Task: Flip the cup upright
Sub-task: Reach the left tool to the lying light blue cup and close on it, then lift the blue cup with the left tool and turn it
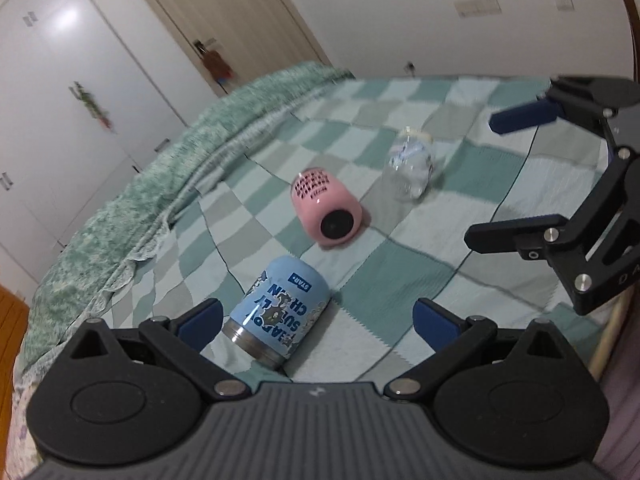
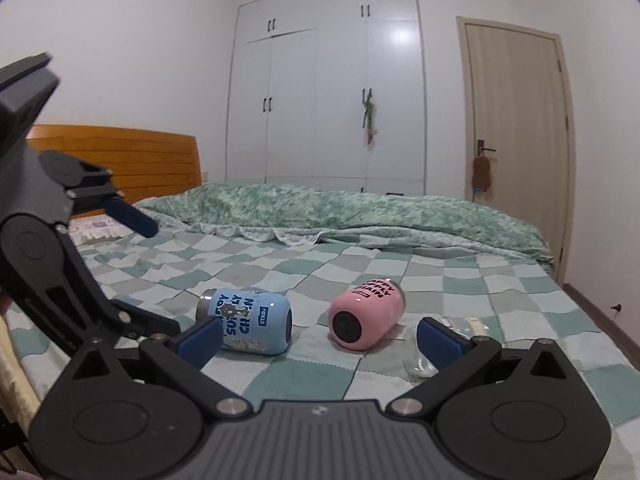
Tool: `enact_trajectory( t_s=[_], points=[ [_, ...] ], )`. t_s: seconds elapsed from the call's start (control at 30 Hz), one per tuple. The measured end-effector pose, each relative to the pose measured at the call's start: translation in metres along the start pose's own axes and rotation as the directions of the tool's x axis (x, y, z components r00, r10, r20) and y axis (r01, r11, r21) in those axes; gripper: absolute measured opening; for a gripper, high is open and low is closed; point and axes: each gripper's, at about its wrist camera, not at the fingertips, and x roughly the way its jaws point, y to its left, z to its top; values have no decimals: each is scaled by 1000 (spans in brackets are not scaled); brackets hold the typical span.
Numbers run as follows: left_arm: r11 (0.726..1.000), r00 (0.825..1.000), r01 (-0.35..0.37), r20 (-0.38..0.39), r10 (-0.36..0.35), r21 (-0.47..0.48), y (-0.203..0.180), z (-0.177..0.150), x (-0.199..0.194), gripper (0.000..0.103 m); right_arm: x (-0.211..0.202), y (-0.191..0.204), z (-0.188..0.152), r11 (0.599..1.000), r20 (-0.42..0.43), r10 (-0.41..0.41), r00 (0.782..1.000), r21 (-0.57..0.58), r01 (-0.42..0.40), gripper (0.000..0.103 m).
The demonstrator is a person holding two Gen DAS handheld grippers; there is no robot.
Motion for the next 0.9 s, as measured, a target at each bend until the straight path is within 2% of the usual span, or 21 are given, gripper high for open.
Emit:
enact_trajectory(
  t_s=[0.3, 0.57, 0.67, 0.9],
  points=[
    [993, 994, 70, -85, -62, 92, 34, 14, 82, 103, 83, -2, 7, 997, -93, 48, 994, -61, -54, 103],
    [974, 984, 124, -151, -96, 190, 54, 7, 145, 103, 163, 2, 7, 987, -233, 103, 967, -99, -129, 103],
    [966, 974, 176, -174, -143, 189, 63, -1, 161, 103, 183, -1, 2, 985, -270, 113, 956, -93, -143, 103],
    [930, 952, 267, -222, -213, 253, 63, -18, 210, 101, 211, 2, -16, 983, -329, 118, 937, -94, -157, 103]
  ],
)
